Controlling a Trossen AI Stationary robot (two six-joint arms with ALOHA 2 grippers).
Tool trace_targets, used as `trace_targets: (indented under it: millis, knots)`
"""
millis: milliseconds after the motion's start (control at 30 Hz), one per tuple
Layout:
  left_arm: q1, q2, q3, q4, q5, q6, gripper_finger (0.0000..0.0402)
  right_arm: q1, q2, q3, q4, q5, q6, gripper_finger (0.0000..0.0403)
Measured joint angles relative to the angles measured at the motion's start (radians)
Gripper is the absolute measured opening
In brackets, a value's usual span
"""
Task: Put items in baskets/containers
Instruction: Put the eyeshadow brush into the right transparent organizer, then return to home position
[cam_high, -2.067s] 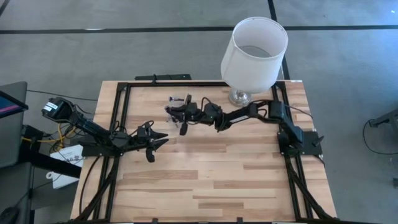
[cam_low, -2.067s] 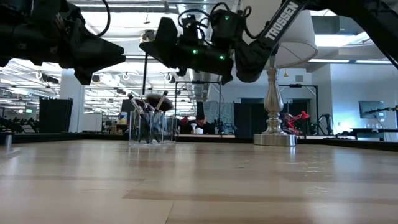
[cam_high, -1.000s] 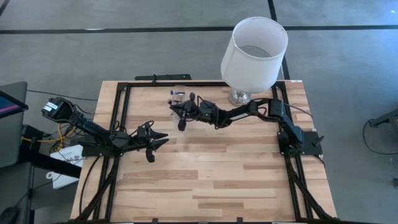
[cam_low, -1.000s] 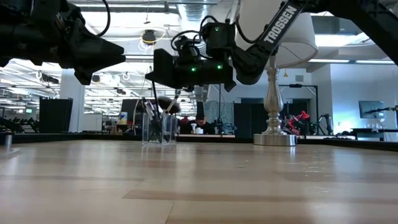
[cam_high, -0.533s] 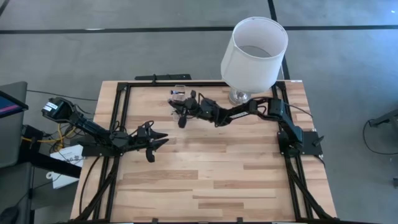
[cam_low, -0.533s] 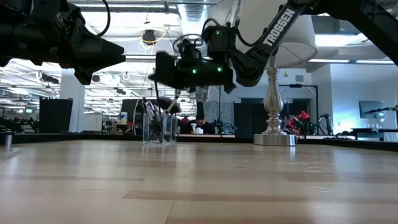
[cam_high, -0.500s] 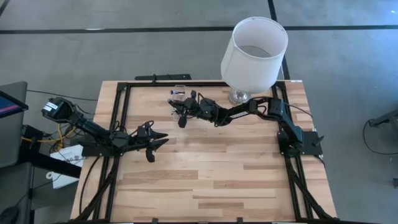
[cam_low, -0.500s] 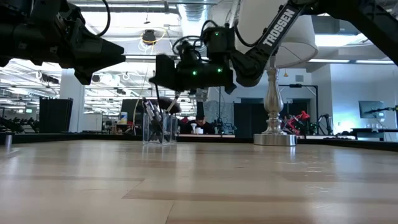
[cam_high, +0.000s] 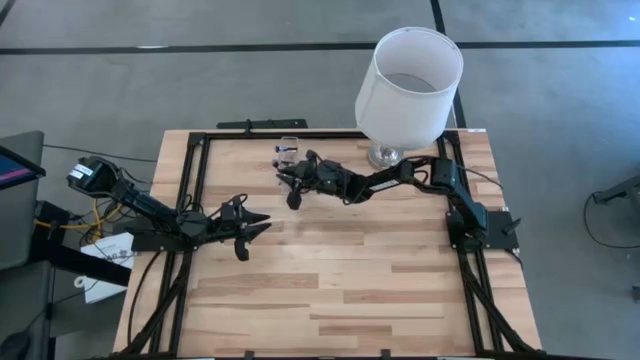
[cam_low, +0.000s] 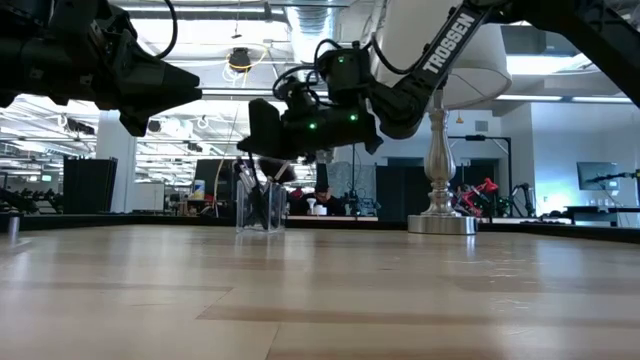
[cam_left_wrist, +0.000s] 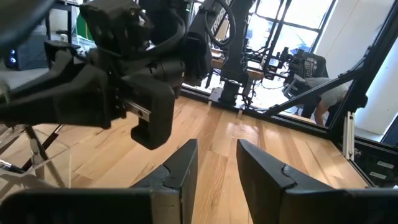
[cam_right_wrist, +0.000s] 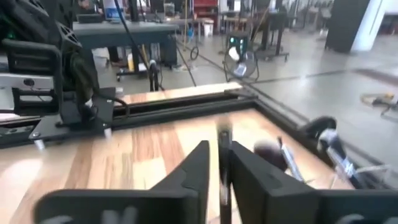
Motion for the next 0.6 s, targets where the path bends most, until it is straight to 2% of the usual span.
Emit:
trace_targets:
  millis: [267,433,500,600]
  knots:
    - [0.0,0.0,0.0,0.0,0.0,0.001,0.0108,0.008,-0.016,0.004,-0.017,0.03,0.031,0.0115]
    - [0.0,-0.023,0.0,0.0,0.001,0.067,0.0108,0.047,-0.133,0.015,-0.048,0.026,0.031,0.0138]
    - [0.0,-0.059,0.0,-0.002,0.006,0.069,0.0108,0.071,-0.213,0.015,-0.155,0.024,0.025,0.0142]
    - [0.0,-0.142,0.0,-0.012,0.056,0.093,0.0108,0.111,-0.376,0.015,-0.424,0.023,-0.057,0.0143]
